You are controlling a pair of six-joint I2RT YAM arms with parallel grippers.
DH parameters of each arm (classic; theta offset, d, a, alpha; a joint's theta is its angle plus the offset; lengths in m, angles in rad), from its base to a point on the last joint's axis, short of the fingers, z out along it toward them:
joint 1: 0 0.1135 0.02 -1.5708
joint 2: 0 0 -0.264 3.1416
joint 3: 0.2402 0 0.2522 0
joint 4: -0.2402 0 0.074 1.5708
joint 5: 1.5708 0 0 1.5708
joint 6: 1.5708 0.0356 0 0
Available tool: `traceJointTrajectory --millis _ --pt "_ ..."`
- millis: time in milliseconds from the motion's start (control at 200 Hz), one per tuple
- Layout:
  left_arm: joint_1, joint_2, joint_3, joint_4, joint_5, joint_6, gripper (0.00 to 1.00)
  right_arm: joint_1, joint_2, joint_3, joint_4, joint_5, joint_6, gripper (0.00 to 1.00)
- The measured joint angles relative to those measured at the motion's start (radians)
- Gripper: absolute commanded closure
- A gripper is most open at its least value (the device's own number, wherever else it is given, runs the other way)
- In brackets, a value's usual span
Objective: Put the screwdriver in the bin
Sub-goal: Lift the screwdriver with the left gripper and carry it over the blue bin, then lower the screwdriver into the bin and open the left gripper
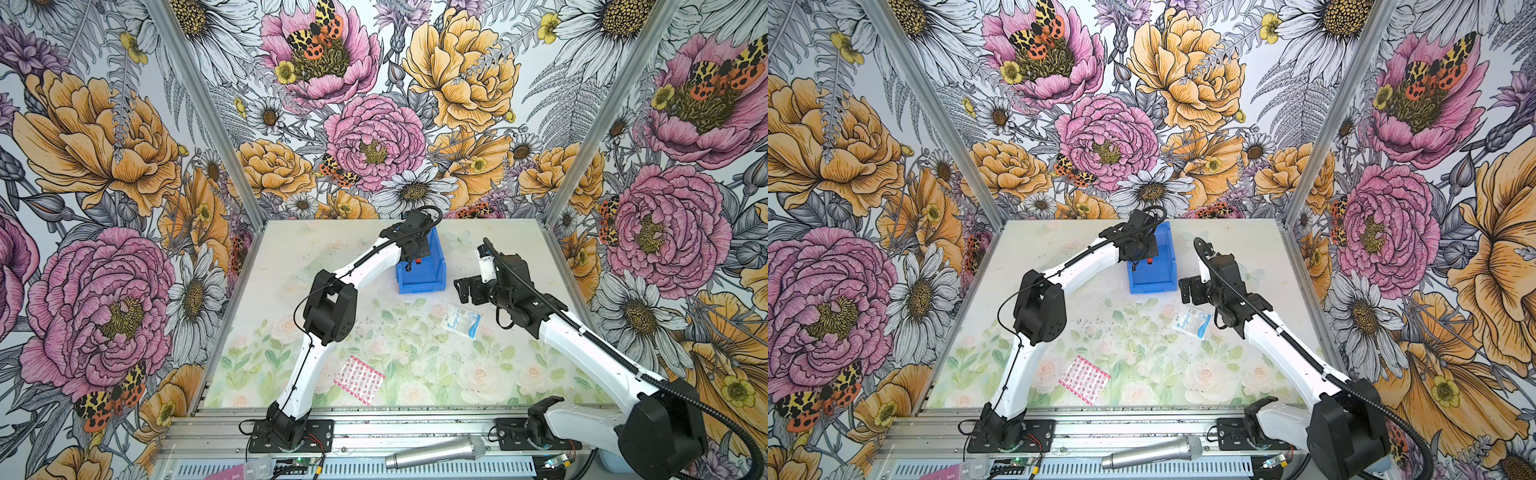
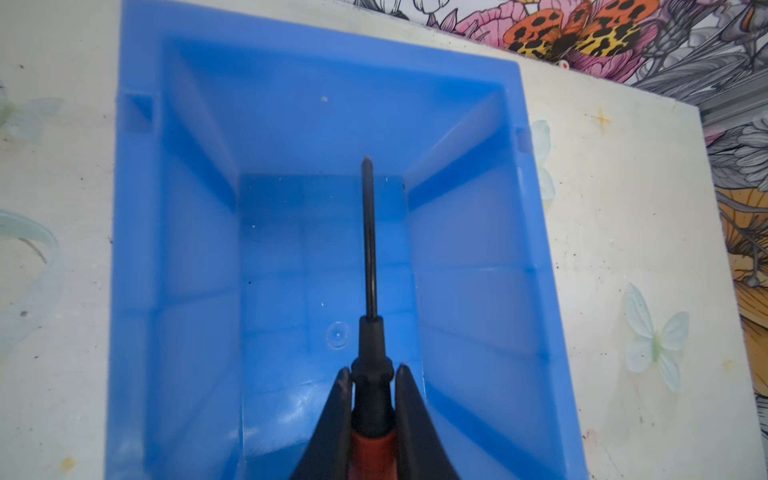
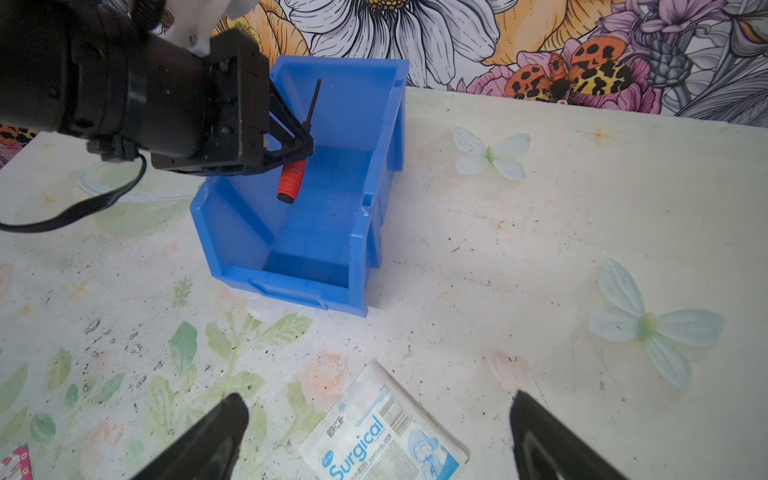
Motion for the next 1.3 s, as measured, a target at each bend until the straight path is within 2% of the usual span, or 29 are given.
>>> traceJointTrajectory --millis 906,1011,1146,1301 --pt "-0.027 0.119 0.010 0.045 -0.027 0.003 1.00 0.000 -0.084 -0.035 0.012 0.079 0.010 0.01" --pt "-0.027 0.120 0.010 0.045 -0.027 0.003 0.91 0.000 -0.085 -0.035 0.012 0.088 0.010 0.00" --pt "-0.027 0.127 0.010 0.047 -0.027 0.003 0.88 0.000 -0.093 -0.035 0.013 0.096 0.010 0.00" --pt "-0.027 0.139 0.010 0.046 -0.027 0.003 0.79 0.000 -0.100 -0.035 0.013 0.105 0.010 0.01"
